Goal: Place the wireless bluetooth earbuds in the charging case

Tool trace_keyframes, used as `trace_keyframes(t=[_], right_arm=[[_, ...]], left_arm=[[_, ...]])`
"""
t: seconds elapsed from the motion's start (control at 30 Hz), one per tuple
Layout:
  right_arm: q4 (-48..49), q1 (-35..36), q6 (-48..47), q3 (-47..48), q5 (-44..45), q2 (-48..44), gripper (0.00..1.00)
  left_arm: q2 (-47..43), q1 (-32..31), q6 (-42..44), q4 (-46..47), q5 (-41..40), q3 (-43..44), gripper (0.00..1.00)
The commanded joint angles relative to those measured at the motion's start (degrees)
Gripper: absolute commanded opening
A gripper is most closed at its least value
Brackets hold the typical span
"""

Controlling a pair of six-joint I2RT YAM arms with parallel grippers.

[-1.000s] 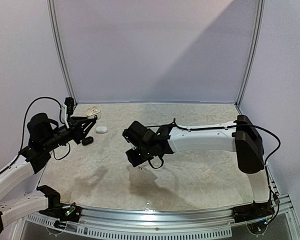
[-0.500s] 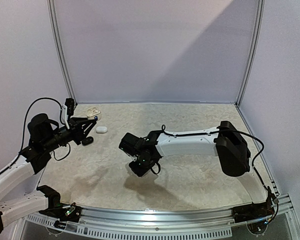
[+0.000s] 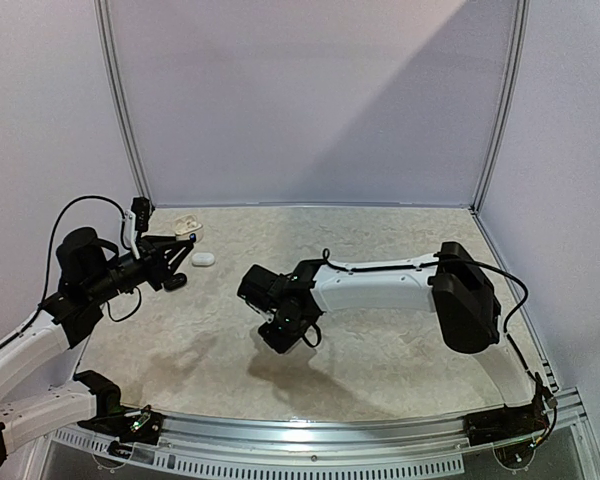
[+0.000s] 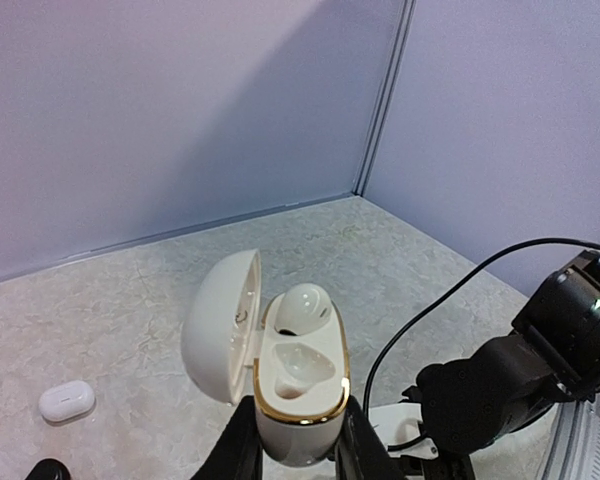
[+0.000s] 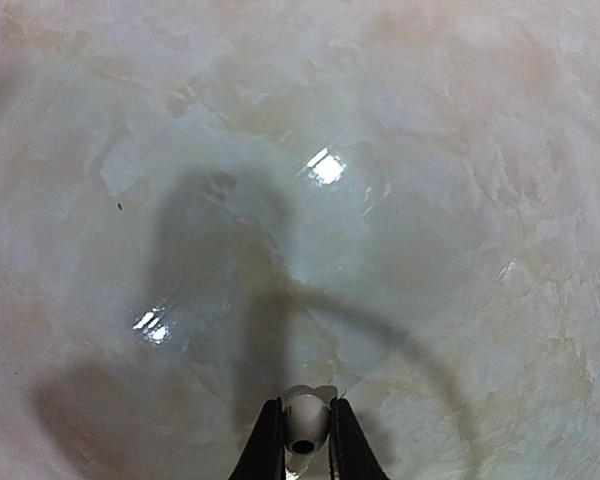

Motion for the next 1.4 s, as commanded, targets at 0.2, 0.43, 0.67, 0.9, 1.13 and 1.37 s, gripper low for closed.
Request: trace_keyframes(t=[0.2,0.43,0.67,0.9,1.13,1.37], right_arm=[[17.31,-1.80,-8.53,-4.94,3.83,-25.26,0.00],[43.68,-1.71,-21.55,-13.24,-10.55,-42.19,0.00],[46.99,0.30,-26.63,0.73,-29.05,-33.35,0.00],[47.15,1.72,-29.66,4.00,-33.70,-29.06,0.00],[45.26,2.74,-30.38,4.00,-32.42,-26.72,0.00],[43.14,2.79,-32.42,2.81,-28.72,-26.22,0.00]], left_arm=[[1.47,0.37,1.85,11.53,16.88,-0.46,0.00],[4.29,-0.05,2.06,19.17,35.32,2.74,0.00],[9.97,-3.02,2.35,18.51,42.07,10.51,0.00],[12.04,-4.63,0.64,19.04,43.06,13.26,0.00],[12.16,-5.01,-0.62,17.58,40.18,13.53,0.00],[11.05,-5.11,-1.59,17.72,40.46,12.94,0.00]])
